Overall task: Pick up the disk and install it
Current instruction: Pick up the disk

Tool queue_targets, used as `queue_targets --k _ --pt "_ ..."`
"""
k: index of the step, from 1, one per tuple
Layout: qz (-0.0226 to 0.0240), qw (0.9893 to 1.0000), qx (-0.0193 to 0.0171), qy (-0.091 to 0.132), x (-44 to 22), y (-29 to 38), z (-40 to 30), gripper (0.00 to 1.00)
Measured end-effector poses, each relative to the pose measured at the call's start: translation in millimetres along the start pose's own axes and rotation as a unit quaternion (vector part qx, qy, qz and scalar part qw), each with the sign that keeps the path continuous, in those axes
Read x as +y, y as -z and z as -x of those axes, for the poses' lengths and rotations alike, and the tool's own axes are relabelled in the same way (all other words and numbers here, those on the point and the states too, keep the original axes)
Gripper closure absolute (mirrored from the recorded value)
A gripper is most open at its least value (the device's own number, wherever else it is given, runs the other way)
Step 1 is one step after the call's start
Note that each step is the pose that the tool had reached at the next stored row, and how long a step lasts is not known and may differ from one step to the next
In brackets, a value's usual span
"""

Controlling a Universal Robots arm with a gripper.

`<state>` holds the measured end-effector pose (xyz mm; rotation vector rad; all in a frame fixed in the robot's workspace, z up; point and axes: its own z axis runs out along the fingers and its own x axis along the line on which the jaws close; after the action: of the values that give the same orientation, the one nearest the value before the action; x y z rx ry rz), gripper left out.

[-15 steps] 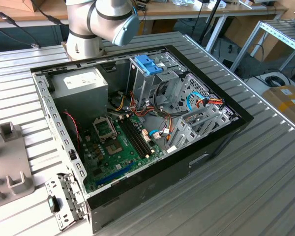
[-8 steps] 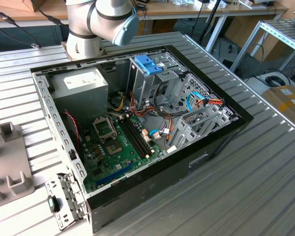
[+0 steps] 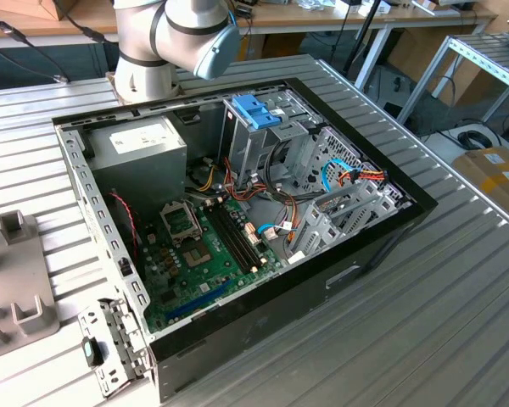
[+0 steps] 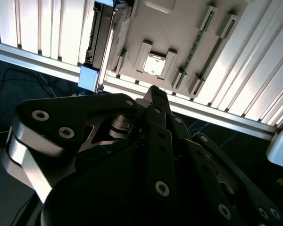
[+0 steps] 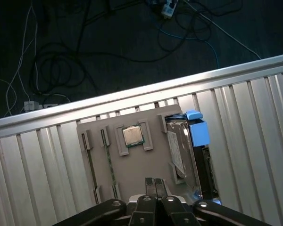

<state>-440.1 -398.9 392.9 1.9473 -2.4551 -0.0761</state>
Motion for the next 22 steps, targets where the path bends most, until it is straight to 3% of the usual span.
queue_targets --k 22 --pt "0.0011 0.9989 0.002 0.046 0.0 0.0 0.0 0.89"
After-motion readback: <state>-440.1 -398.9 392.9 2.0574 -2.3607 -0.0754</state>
